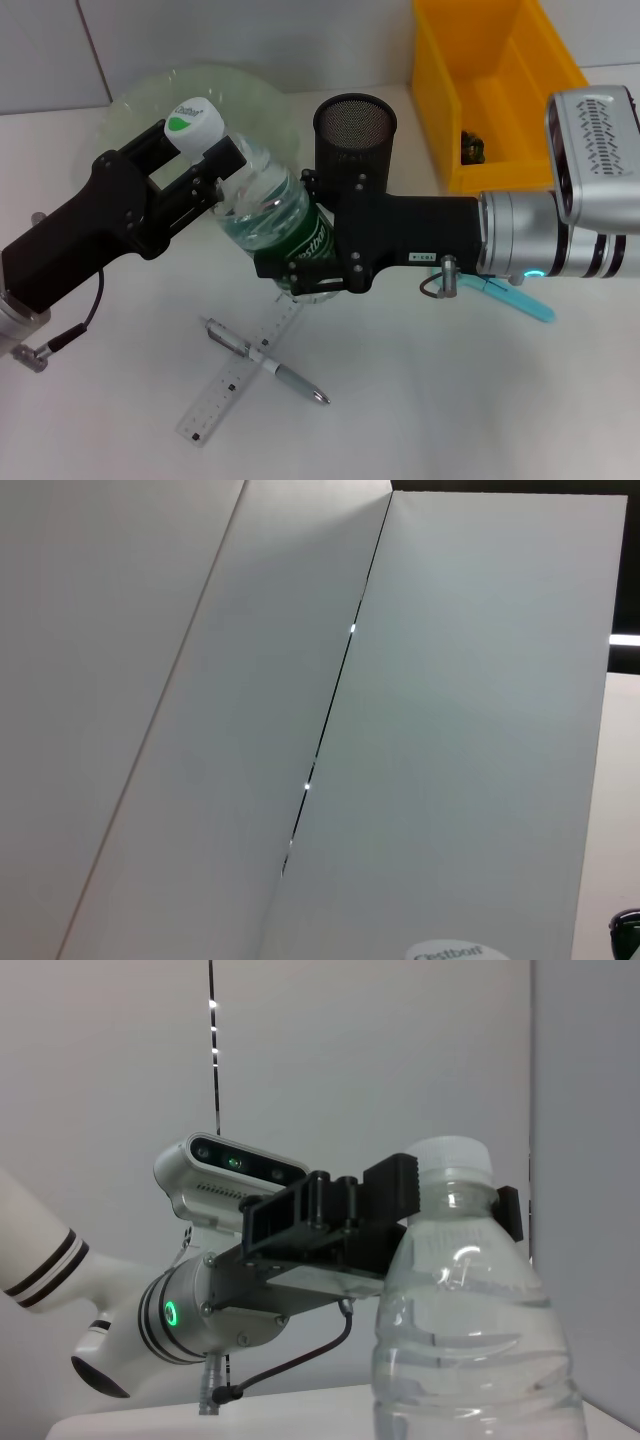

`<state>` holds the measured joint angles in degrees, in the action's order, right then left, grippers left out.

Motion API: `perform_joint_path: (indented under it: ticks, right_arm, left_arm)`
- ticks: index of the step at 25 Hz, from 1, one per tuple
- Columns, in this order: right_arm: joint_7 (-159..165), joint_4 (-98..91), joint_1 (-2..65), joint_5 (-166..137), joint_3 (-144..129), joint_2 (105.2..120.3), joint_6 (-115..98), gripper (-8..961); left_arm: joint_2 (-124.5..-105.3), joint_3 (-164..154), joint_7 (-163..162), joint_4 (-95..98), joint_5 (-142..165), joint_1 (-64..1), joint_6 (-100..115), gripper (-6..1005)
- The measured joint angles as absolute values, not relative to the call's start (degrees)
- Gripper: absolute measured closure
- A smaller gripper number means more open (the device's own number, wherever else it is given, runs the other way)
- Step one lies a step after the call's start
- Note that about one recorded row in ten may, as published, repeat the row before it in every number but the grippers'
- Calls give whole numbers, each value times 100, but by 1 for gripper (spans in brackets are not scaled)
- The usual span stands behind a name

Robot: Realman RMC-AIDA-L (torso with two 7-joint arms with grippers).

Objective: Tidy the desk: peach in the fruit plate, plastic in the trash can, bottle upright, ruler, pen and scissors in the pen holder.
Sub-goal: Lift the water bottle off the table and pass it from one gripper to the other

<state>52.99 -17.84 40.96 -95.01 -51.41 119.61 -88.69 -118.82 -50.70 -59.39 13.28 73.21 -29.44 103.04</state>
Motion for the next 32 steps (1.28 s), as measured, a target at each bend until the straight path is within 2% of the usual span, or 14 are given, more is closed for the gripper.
perform_joint_path:
  ticks: [13, 32]
  right_arm:
    - [5300, -1784, 4104, -9501, -5141, 11961, -8883, 182]
    - [5317, -1775, 4132, -9508, -5142, 11970, -8876, 181]
  left_arm:
    - [-11874, -5071, -5971, 1327, 7302, -2944, 10291, 567]
    - [-11868, -5071, -6002, 1327, 7301, -2944, 10300, 566]
